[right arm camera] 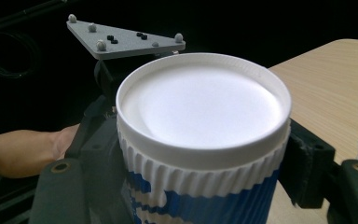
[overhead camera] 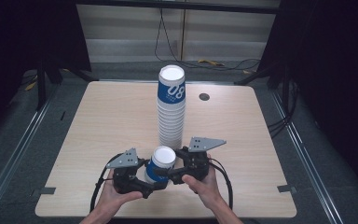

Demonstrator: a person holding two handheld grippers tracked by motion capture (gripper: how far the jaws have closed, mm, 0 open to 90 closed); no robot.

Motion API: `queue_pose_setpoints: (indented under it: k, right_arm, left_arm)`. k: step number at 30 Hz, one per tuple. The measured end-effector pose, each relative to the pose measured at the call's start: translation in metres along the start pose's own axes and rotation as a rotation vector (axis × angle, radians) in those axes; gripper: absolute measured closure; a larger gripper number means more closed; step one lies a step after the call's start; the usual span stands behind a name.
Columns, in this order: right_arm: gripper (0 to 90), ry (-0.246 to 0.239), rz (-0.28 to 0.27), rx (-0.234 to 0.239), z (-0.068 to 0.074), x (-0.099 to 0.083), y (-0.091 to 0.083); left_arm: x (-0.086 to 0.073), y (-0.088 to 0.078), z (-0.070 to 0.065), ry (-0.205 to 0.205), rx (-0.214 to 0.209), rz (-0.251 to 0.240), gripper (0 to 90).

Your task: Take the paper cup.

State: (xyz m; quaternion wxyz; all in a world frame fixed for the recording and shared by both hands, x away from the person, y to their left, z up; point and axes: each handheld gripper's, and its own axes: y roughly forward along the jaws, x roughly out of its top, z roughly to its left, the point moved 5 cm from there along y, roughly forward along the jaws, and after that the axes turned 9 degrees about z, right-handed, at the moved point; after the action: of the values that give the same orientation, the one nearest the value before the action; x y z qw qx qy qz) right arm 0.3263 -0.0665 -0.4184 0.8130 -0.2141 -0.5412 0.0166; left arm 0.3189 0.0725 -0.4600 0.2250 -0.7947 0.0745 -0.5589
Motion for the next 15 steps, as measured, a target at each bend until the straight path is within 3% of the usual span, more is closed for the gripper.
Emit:
queue_pose_setpoints:
  k: [11, 15]
  right_arm:
    - [27.5, 0.01, 0.004, 0.006, -0.0007, 0.0002, 0.0]
    - [26.8, -0.006, 0.026, 0.007, -0.0002, 0.0, 0.0007]
  left_arm:
    - [-0.0001, 0.0, -0.0001, 0.0, 0.002, 0.003, 15.0]
    - [-0.0004, -0.0003, -0.0001, 0.011, 0.004, 0.02, 15.6]
